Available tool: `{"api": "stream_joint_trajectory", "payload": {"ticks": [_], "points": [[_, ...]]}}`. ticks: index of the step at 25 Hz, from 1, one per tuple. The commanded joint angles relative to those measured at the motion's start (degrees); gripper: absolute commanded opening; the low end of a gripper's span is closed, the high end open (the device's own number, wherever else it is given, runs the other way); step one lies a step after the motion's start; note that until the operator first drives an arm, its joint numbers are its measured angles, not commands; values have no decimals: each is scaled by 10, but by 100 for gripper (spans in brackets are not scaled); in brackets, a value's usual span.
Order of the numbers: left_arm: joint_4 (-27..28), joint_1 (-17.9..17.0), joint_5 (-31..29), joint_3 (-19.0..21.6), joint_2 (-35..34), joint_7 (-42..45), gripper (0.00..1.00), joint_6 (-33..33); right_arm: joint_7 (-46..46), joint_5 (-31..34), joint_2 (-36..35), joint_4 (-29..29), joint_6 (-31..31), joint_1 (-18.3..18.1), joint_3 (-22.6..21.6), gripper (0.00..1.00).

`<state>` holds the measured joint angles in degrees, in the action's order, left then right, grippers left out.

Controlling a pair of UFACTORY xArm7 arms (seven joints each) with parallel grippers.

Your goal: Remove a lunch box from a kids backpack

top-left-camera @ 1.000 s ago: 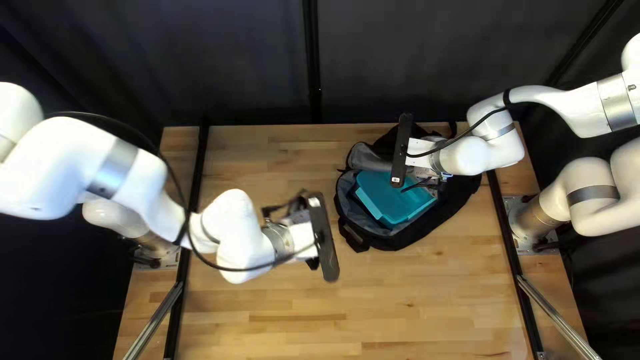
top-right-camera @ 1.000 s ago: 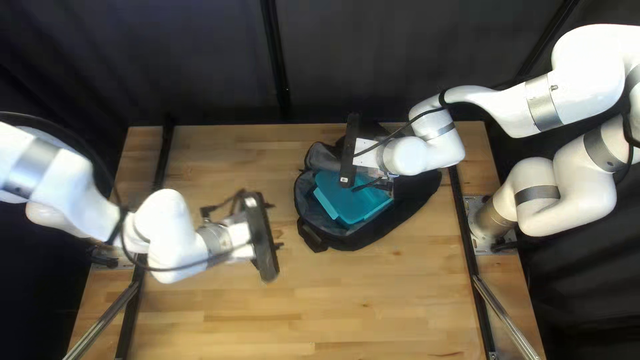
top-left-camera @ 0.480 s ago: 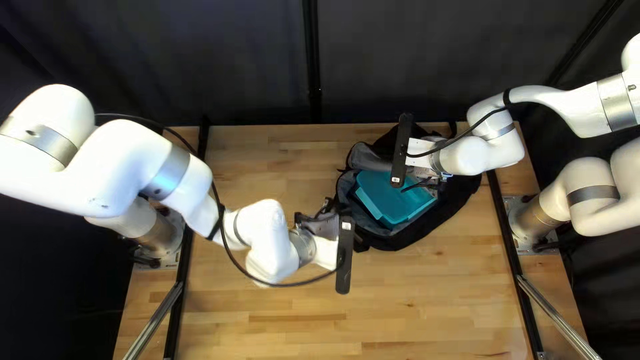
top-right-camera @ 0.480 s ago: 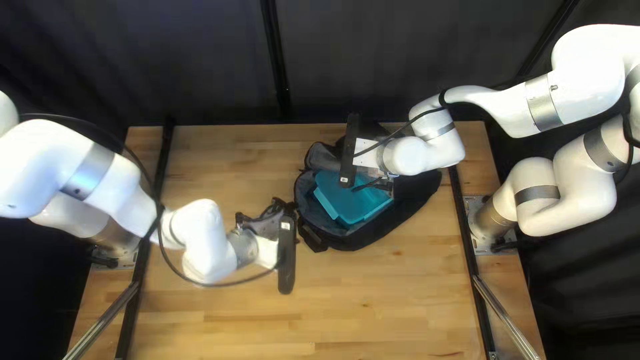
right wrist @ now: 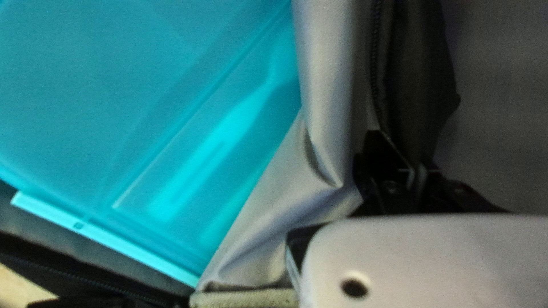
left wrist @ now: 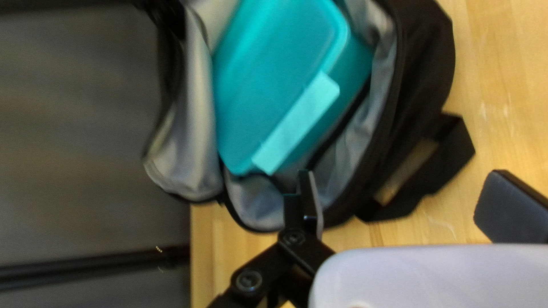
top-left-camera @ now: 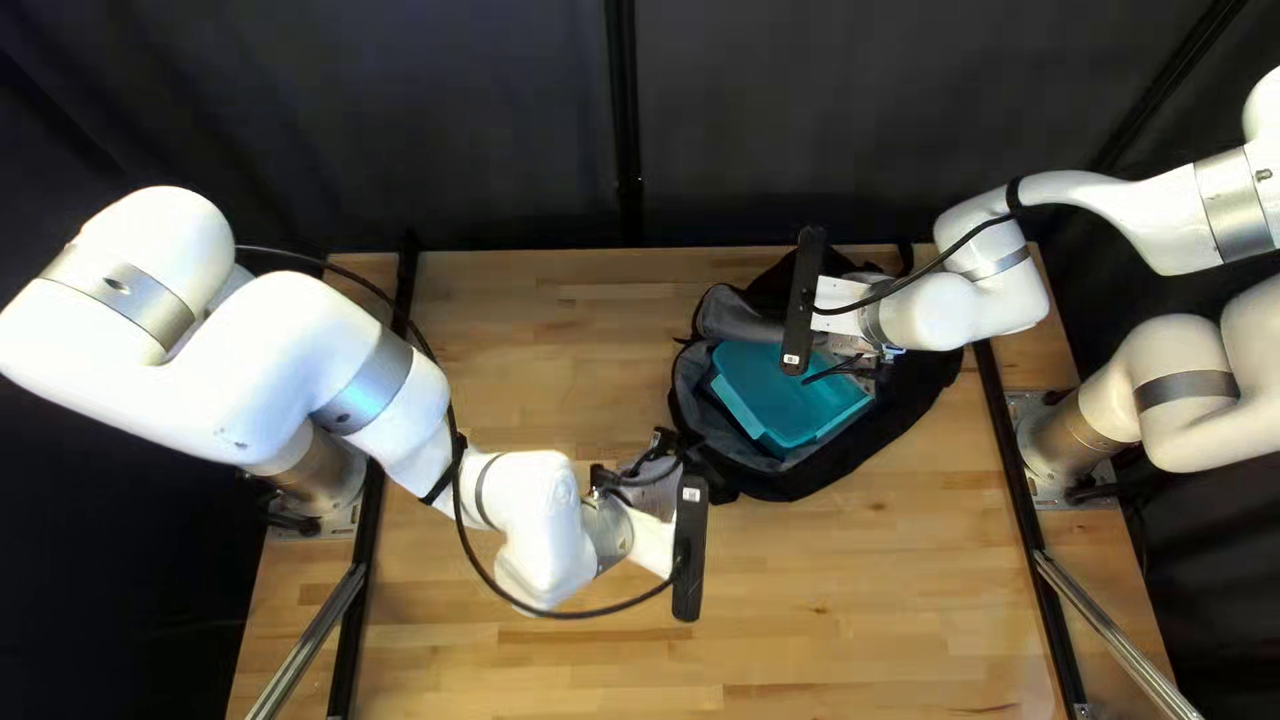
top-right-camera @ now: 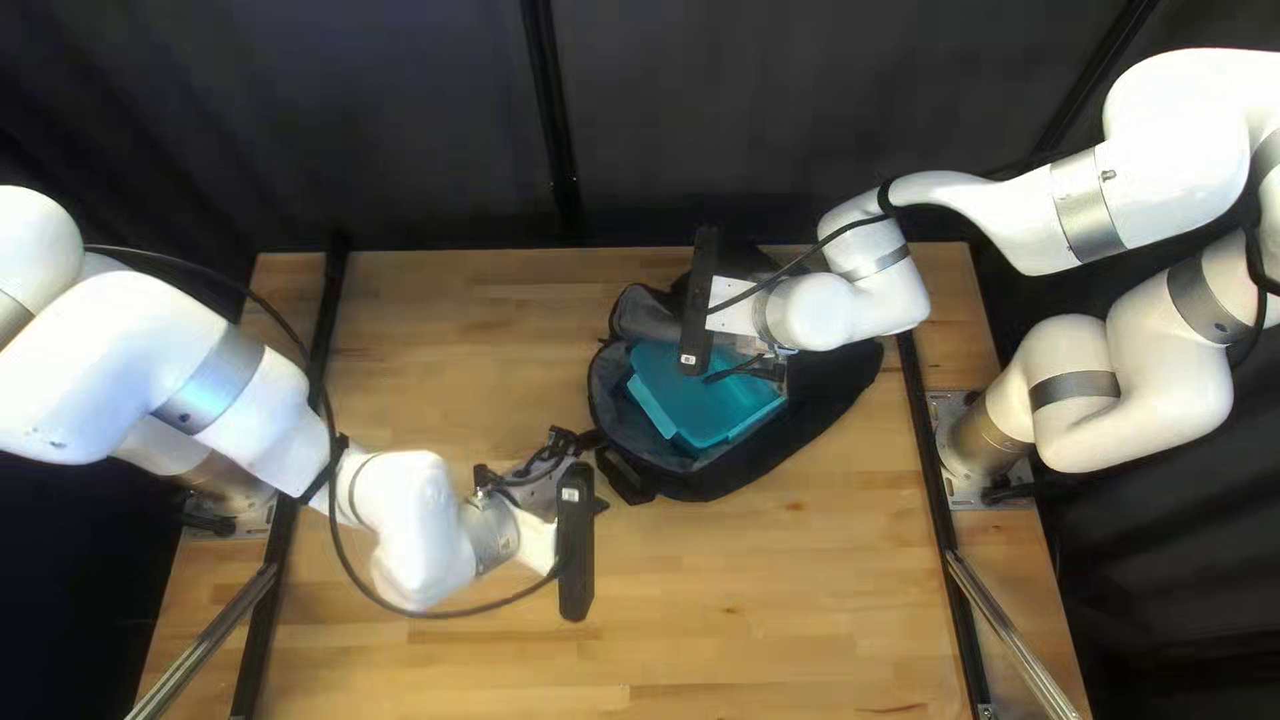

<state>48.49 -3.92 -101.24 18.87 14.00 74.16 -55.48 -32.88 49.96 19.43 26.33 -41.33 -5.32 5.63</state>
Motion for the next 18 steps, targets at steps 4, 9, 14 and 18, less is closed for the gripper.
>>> {"api": "stream_joint_trajectory", "payload": {"ticks": [4,9,14,18], "points": [[22,15,-132,-36,52,22,100,-18,0,0,0,0,0,0,0,0],[34,25,-162,-49,65,17,100,-15,0,0,0,0,0,0,0,0],[37,29,-158,-54,67,-2,100,-14,0,0,0,0,0,0,0,0],[55,31,-145,-59,83,-28,100,-13,0,0,0,0,0,0,0,0]]}}
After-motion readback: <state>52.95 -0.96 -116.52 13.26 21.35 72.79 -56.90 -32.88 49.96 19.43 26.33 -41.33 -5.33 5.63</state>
